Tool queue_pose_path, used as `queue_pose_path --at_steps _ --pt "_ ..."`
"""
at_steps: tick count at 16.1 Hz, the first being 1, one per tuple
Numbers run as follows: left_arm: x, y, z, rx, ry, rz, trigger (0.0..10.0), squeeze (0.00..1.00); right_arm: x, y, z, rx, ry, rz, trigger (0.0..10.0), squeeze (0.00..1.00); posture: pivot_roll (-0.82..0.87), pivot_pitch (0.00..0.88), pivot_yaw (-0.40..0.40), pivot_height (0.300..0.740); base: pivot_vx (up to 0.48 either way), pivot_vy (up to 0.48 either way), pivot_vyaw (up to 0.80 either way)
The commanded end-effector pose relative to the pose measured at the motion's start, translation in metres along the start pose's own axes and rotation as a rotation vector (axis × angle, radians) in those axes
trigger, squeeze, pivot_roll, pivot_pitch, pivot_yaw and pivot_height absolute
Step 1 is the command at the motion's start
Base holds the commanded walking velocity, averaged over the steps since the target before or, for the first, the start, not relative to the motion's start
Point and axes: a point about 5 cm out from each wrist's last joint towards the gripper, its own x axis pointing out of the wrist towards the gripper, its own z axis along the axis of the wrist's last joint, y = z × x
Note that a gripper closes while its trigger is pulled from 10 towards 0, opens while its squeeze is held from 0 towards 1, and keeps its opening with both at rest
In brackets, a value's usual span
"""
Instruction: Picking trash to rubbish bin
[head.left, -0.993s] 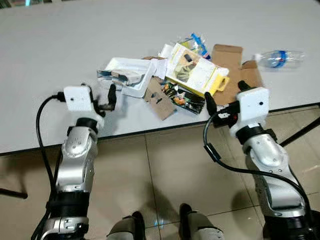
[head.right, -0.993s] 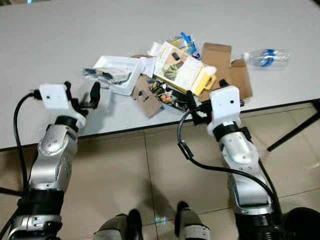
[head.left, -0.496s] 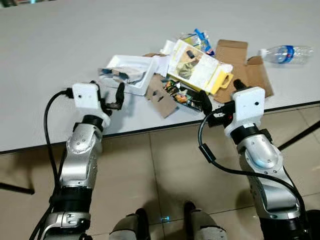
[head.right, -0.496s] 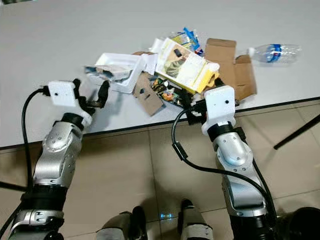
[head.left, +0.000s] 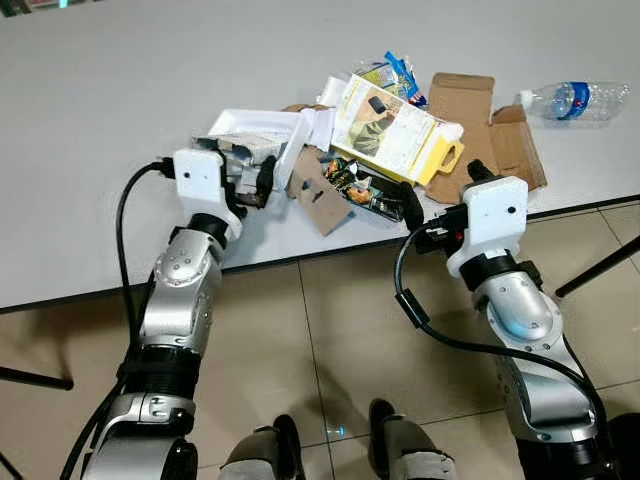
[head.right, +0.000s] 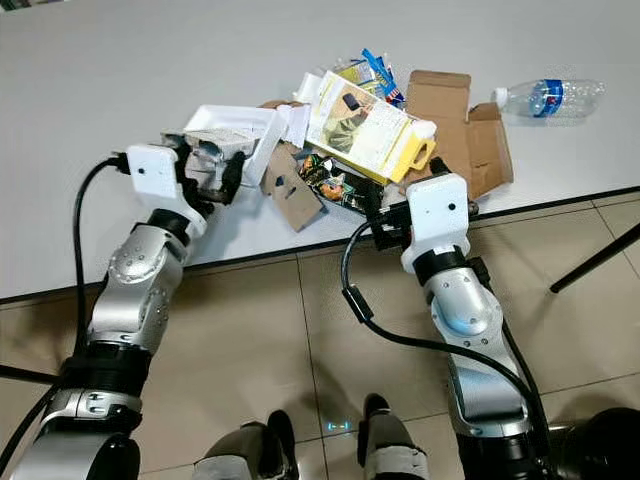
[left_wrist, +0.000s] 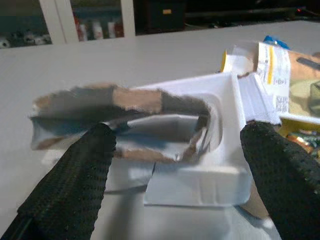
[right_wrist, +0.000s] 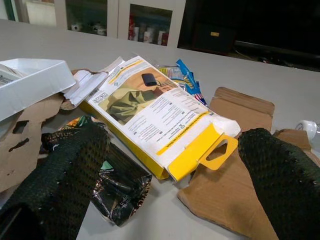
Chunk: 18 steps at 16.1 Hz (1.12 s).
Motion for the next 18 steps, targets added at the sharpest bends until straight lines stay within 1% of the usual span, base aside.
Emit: queue_pose_path --at_steps 1,9,14,15,16,17,18 --pt "0.002 0.000 0.000 0.002 0.001 -0.010 10.0 0.00 -0.004 0.002 0.004 -0.004 -0.011 0.000 10.0 0.00 -0.21 0.280 0.109 0.740 0.000 0.000 0.00" --pt "0.017 0.000 -0.001 0.007 0.015 -0.033 10.0 0.00 -0.010 0.002 0.004 -0.006 -0.002 -0.014 10.0 0.00 -0.21 0.301 0.124 0.740 0.000 0.000 0.00" --pt "0.021 -0.001 -0.005 0.031 0.041 -0.069 10.0 0.00 -0.013 0.003 0.003 -0.005 0.006 -0.015 10.0 0.00 -0.21 0.311 0.129 0.740 0.000 0.000 0.00" --pt "0.021 0.000 -0.006 0.045 0.054 -0.068 5.3 0.00 -0.014 0.003 0.003 -0.006 0.008 -0.015 10.0 0.00 -0.21 0.311 0.129 0.740 0.000 0.000 0.00" --pt "0.021 0.000 -0.007 0.046 0.054 -0.068 1.7 0.00 -0.014 0.003 0.003 -0.006 0.009 -0.015 10.0 0.00 -0.21 0.313 0.129 0.740 0.000 0.000 0.00" --pt "0.020 0.001 -0.007 0.047 0.052 -0.071 0.0 0.00 -0.014 0.003 0.003 -0.007 0.011 -0.014 10.0 0.00 -0.21 0.314 0.128 0.740 0.000 0.000 0.00" --pt "0.020 0.002 -0.008 0.043 0.049 -0.070 0.0 0.00 -0.015 0.003 0.003 -0.009 0.013 -0.014 10.0 0.00 -0.21 0.316 0.126 0.740 0.000 0.000 0.00"
